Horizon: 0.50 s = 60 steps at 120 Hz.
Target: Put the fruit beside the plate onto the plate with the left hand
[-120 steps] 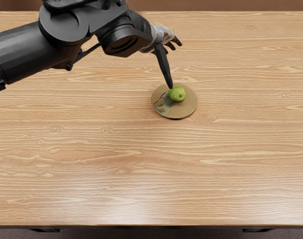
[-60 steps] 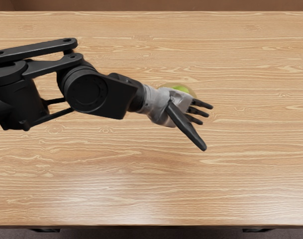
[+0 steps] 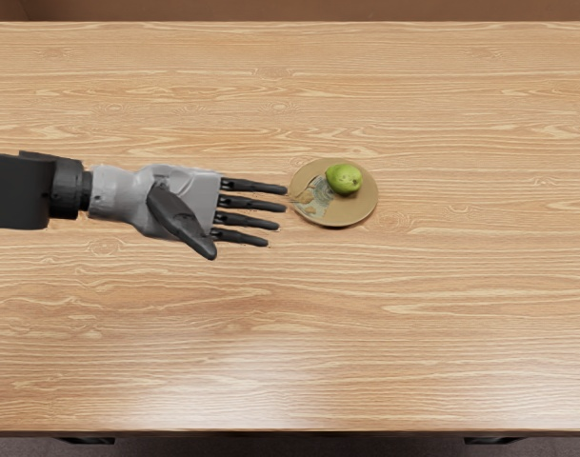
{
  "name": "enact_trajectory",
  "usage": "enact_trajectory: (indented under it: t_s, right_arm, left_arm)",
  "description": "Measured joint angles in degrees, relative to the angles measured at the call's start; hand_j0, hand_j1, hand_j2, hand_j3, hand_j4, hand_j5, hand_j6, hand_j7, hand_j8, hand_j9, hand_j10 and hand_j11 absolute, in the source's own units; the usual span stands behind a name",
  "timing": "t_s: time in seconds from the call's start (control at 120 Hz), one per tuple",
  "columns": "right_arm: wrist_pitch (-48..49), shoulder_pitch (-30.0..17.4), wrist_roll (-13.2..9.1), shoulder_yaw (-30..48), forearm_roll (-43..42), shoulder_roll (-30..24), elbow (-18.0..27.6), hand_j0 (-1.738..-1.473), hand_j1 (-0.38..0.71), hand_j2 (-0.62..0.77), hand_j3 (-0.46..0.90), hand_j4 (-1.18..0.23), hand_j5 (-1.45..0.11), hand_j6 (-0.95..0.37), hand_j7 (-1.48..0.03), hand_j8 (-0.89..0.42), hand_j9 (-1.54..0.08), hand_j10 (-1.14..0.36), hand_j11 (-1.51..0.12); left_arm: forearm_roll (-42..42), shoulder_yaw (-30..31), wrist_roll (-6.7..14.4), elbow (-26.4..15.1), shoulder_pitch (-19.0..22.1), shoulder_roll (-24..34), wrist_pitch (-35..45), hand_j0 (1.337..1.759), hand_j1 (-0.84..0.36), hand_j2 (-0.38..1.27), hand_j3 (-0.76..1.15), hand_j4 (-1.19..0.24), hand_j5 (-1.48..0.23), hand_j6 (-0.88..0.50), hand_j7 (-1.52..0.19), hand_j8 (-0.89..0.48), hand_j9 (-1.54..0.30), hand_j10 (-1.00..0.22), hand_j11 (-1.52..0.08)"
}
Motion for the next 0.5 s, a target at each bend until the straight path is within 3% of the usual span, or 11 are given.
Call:
enact_trajectory:
  t_s: [0.208,0.5]
  right_arm:
    - [0.0,0.0,0.0,0.0,0.0,0.0,0.0,-1.658,-0.31,-0.01,0.0,-0.03,-0.04,-0.03,-0.04,-0.03,-0.04,-0.03,-0.04]
    - [0.0,0.0,0.0,-0.1,0.0,0.0,0.1,-1.658,-0.31,-0.01,0.0,-0.03,-0.04,-0.03,-0.04,-0.03,-0.04,-0.03,-0.04]
  left_arm:
    - [-0.2,-0.9,0.0,1.5,2.8,9.6,-4.5,1.658,0.35,0.0,0.0,0.0,0.0,0.0,0.0,0.0,0.0,0.0,0.0]
    - [-0.4,-1.2,0.0,6.2,7.2,16.7,-12.3,1.658,0.35,0.0,0.0,0.0,0.0,0.0,0.0,0.0,0.0,0.0,0.0]
